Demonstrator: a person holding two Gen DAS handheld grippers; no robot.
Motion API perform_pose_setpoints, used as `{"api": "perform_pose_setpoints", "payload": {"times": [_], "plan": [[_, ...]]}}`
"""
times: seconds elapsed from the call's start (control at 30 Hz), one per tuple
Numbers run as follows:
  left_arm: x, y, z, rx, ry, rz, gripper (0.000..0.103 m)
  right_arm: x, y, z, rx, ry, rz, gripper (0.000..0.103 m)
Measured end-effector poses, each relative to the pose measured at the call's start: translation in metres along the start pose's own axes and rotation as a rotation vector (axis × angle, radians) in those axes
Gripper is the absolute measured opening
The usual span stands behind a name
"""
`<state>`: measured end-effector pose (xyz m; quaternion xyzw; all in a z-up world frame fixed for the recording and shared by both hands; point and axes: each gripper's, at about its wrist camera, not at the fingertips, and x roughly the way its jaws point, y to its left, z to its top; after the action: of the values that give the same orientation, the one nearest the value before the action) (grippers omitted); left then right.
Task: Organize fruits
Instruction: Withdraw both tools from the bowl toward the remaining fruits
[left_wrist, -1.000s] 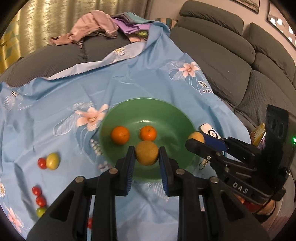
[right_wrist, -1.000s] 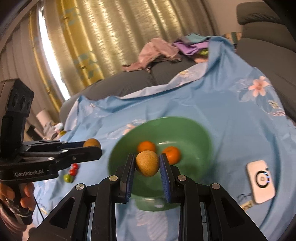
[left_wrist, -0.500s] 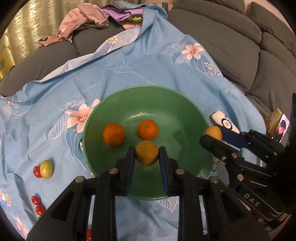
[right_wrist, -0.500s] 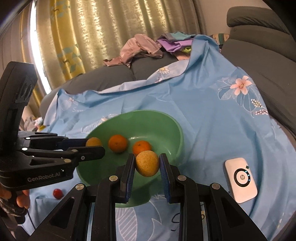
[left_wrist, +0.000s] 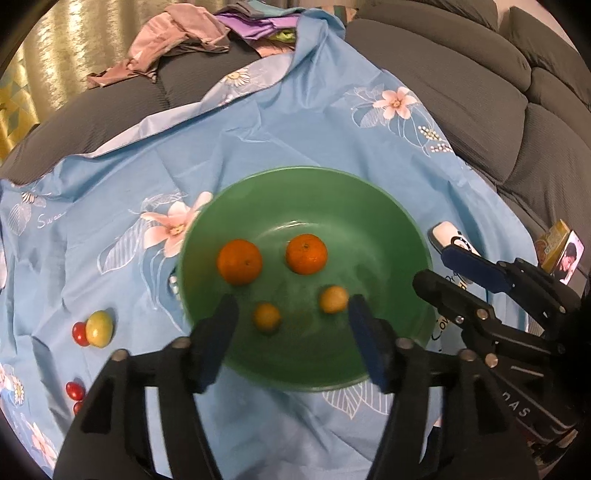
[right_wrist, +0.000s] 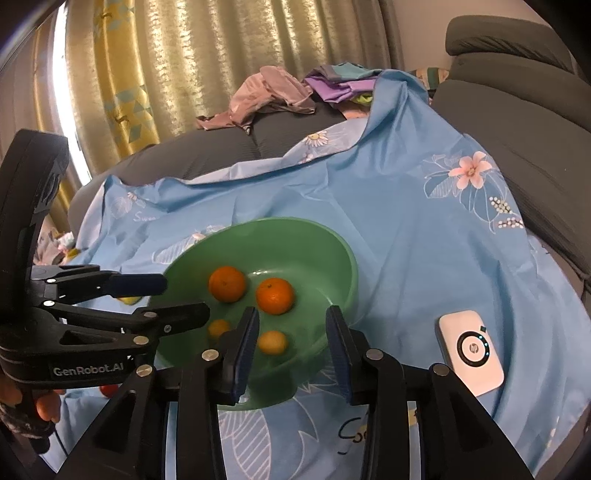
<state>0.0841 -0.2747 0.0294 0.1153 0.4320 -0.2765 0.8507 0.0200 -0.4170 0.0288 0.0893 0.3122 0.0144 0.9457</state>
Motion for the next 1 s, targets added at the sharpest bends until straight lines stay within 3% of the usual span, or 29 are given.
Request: {"api": "perform_pose_setpoints", "payload": {"times": [0.2, 0.67, 1.0], "plan": [[-0.030, 0.024, -0.020, -0.062, -0.028, 0.033, 0.079, -0.011, 0.007, 0.000, 0.014, -0.018, 0.046, 0.038], [-0.100, 0.099, -0.112, -0.240, -0.052, 0.173, 0.079, -0.019, 0.076, -0.009, -0.086, 0.034, 0.187, 0.038], [-0.122, 0.128, -0.160, -0.311, -0.054, 0.182, 0.079, -0.020, 0.134, -0.017, -0.192, 0.078, 0.266, 0.038]]}}
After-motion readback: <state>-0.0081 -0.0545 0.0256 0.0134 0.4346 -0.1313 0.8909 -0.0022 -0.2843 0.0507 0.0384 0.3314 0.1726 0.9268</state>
